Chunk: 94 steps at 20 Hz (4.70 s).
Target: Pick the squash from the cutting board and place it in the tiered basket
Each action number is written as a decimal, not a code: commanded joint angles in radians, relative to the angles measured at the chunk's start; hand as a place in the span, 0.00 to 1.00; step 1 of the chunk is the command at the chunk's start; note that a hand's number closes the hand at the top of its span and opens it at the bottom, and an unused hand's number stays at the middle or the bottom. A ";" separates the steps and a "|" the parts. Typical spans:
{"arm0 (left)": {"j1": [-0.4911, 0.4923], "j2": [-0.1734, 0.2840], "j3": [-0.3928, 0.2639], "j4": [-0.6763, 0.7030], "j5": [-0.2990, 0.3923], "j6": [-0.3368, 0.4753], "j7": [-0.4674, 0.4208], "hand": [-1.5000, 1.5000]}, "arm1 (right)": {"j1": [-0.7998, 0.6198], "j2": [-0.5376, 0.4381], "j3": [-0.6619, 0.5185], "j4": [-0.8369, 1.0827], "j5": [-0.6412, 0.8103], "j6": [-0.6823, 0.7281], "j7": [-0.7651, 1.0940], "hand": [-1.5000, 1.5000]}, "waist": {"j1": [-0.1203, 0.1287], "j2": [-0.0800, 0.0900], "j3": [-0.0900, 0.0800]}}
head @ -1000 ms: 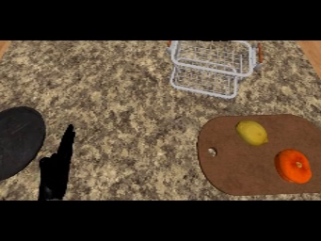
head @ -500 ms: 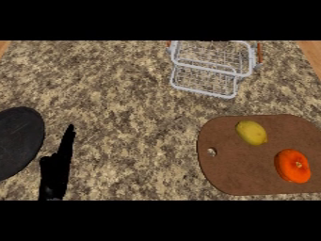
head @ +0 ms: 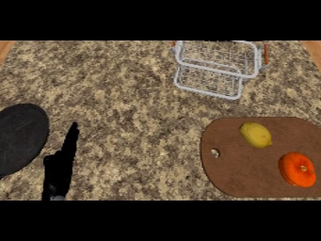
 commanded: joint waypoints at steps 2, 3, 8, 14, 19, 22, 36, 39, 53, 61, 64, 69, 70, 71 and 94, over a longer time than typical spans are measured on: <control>-0.047 -0.012 -0.006 0.007 -0.022 0.005 0.071 0.50 | -0.023 0.033 0.133 -0.028 0.219 -0.022 0.110 0.00 | 0.011 0.006 -0.001; -0.003 0.024 0.012 -0.027 0.011 -0.054 0.040 0.50 | -0.087 0.015 0.147 -0.040 0.212 0.004 0.200 0.00 | 0.022 0.007 -0.002; -0.004 0.016 0.036 -0.030 0.004 -0.047 0.073 0.50 | -0.084 0.073 0.213 0.023 0.316 0.070 0.203 0.00 | 0.010 0.004 -0.001; -0.002 -0.038 0.030 0.040 -0.054 -0.049 0.020 0.50 | -0.191 0.207 0.267 0.038 0.378 0.150 0.238 0.00 | 0.009 0.005 -0.002; -0.030 -0.064 0.035 -0.012 -0.072 -0.030 0.094 0.50 | -0.210 0.225 0.254 0.038 0.400 0.250 0.287 0.00 | 0.006 0.004 -0.001; 0.012 -0.065 0.038 0.000 -0.068 -0.043 0.043 0.50 | -0.312 0.215 0.293 0.086 0.395 0.342 0.396 0.00 | 0.017 0.006 -0.002; 0.020 -0.096 0.076 -0.028 -0.122 -0.073 0.070 0.50 | -0.380 0.411 0.309 0.211 0.547 0.461 0.400 0.00 | 0.011 0.004 -0.001; 0.017 -0.081 0.107 -0.020 -0.121 -0.106 0.061 0.50 | -0.374 0.413 0.262 0.226 0.544 0.515 0.365 0.00 | 0.010 0.004 -0.001; 0.029 -0.073 0.170 0.006 -0.123 -0.179 0.054 0.50 | -0.363 0.493 0.222 0.425 0.672 0.471 0.188 0.00 | 0.010 0.004 -0.001; -0.017 -0.131 0.176 0.034 -0.164 -0.147 0.045 0.50 | -0.392 0.562 0.260 0.508 0.762 0.390 0.046 1.00 | 0.010 0.005 -0.001; 0.009 -0.143 0.138 -0.028 -0.192 -0.130 0.078 0.50 | -0.310 0.515 0.317 0.446 0.865 0.309 -0.027 1.00 | 0.007 0.004 -0.001; -0.052 -0.137 0.175 -0.005 -0.176 -0.149 0.116 0.50 | -0.448 0.480 0.283 0.637 0.892 0.268 -0.185 1.00 | 0.011 0.006 -0.001; 0.003 -0.134 0.155 -0.048 -0.184 -0.151 0.110 0.50 | -0.578 0.485 0.272 0.690 0.871 0.340 -0.160 1.00 | 0.021 0.006 -0.001; -0.032 -0.164 0.157 0.040 -0.196 -0.133 0.059 0.50 | -0.605 0.517 0.303 0.767 0.916 0.267 -0.186 1.00 | 0.021 0.008 -0.001; 0.040 -0.174 0.148 -0.013 -0.212 -0.135 0.052 0.50 | -0.860 0.413 -0.249 0.052 0.329 0.530 0.199 1.00 | 0.002 0.000 -0.003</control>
